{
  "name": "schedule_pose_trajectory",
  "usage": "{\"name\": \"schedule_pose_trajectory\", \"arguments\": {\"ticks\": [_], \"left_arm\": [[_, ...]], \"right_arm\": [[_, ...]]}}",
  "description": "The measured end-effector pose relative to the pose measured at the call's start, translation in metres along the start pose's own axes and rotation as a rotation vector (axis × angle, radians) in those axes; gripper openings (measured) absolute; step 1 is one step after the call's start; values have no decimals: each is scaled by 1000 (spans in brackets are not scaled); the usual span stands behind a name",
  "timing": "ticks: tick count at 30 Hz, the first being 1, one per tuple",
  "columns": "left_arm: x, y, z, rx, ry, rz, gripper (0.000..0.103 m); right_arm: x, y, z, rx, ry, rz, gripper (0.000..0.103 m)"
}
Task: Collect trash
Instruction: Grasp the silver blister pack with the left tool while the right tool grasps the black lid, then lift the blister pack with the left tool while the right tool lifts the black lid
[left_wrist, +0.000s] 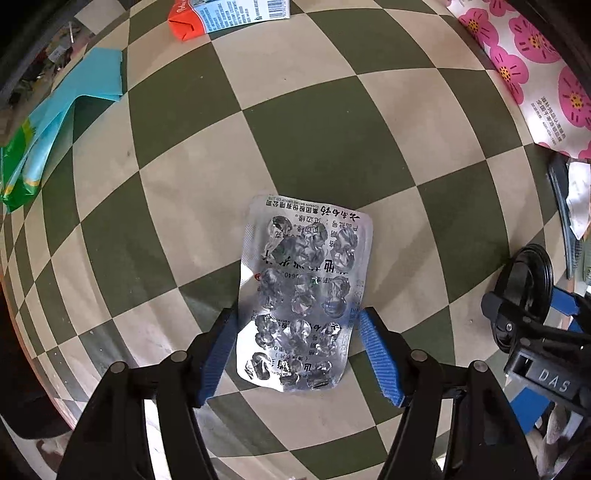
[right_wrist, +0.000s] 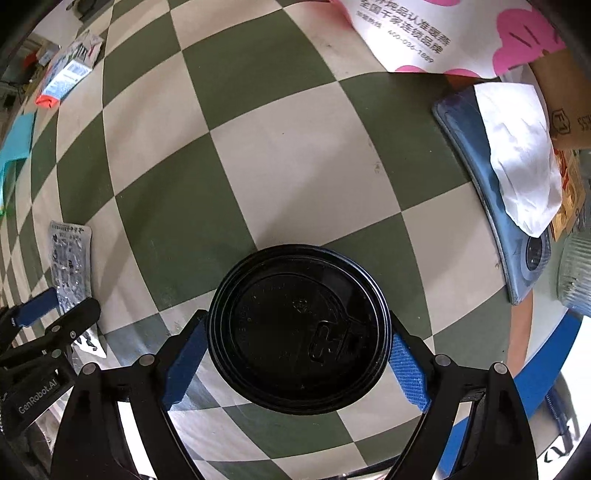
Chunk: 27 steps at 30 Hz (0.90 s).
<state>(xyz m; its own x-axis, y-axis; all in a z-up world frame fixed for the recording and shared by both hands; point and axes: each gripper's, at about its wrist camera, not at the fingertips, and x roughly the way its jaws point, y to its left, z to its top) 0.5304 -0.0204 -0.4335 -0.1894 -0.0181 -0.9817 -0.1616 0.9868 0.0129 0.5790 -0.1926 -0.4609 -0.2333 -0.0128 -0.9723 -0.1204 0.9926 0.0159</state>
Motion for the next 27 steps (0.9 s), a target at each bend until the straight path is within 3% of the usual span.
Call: {"name": "schedule_pose_trajectory", "arguments": {"ticks": [8,11,13,19,24,26,27], "left_arm": [[-6,11,8,-35,-35,-18,64],[-9,19,-9,-9,-70,6,57],[-17,17,-14,-5,-90,11,46],[-31,17,-34,-15,-128,7,28],[-30,25,-46,-72,-106,-98,29],[-21,29,-43,-90,-71,-156,41],[-17,28,-41,-95,-58,-169,53]], "right_arm": [[-2,13,-10,-19,-36,-21,91],[-2,12,-17,-19,-50,-18,89],[-4,12,-21,-19,-57,-12,88],[-12,24,-34,-27,-80,-1,87],[-26,39,-51,-40,-100,14,87],[-26,42,-53,-31,-101,18,87],[-25,42,-54,-25,-100,20,87]]}}
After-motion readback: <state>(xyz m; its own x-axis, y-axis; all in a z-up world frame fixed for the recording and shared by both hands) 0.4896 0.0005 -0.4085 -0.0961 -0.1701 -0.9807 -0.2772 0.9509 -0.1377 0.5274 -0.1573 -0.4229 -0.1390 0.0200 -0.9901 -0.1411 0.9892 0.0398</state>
